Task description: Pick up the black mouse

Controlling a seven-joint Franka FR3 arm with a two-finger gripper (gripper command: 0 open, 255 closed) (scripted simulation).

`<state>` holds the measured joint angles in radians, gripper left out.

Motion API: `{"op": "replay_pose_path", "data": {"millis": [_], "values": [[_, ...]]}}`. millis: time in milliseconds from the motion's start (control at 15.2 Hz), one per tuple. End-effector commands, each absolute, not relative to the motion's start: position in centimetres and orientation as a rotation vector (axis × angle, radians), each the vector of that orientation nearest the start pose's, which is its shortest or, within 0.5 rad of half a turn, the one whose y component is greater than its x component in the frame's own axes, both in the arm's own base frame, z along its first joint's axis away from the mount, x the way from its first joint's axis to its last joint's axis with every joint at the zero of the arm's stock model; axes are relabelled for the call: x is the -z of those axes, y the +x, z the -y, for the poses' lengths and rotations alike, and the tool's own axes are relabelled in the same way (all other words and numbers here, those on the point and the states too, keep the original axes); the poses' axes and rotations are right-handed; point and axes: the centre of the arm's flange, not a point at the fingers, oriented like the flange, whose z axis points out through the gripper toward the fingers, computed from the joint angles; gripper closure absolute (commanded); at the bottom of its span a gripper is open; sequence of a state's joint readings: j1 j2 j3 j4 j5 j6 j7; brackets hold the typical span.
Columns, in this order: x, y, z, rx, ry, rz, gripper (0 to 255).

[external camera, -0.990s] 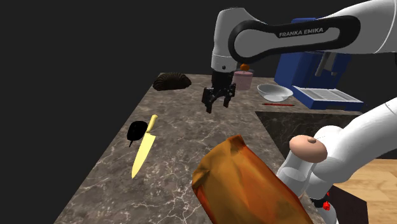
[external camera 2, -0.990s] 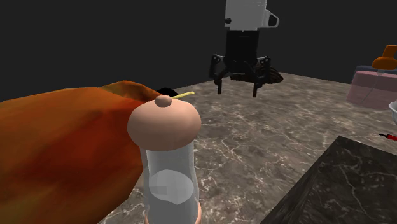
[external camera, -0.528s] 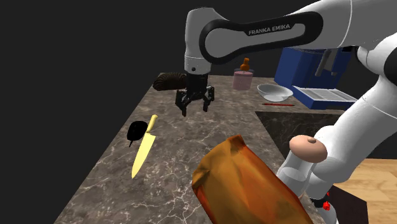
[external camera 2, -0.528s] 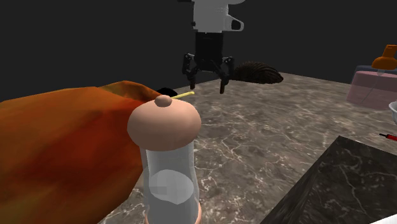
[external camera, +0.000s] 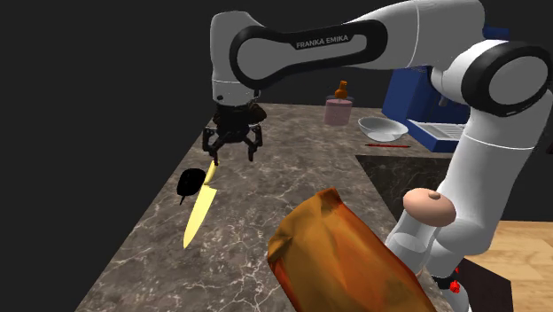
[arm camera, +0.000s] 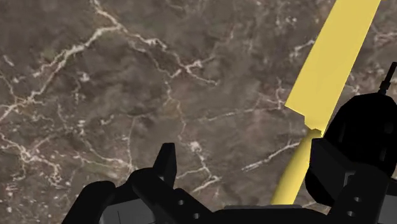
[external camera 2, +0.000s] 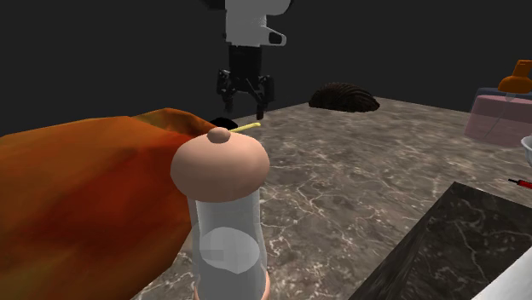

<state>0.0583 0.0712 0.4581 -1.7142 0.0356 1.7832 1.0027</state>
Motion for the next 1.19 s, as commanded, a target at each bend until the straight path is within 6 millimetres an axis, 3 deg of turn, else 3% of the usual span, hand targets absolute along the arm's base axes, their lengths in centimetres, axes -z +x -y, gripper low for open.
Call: {"op": "replay_pose_path", "data": {"millis": [0,462,924,1122], "values": [[-53.5,53.0,-30.3,-0.078,-2.972,-0.818,0],[-52.9,60.0,-35.8,-0.119,-2.892,-1.002,0],[-49.2,60.0,-35.9,-0.119,-2.892,-1.002,0],[-48.9,60.0,-35.9,-0.119,-2.892,-1.002,0]]}}
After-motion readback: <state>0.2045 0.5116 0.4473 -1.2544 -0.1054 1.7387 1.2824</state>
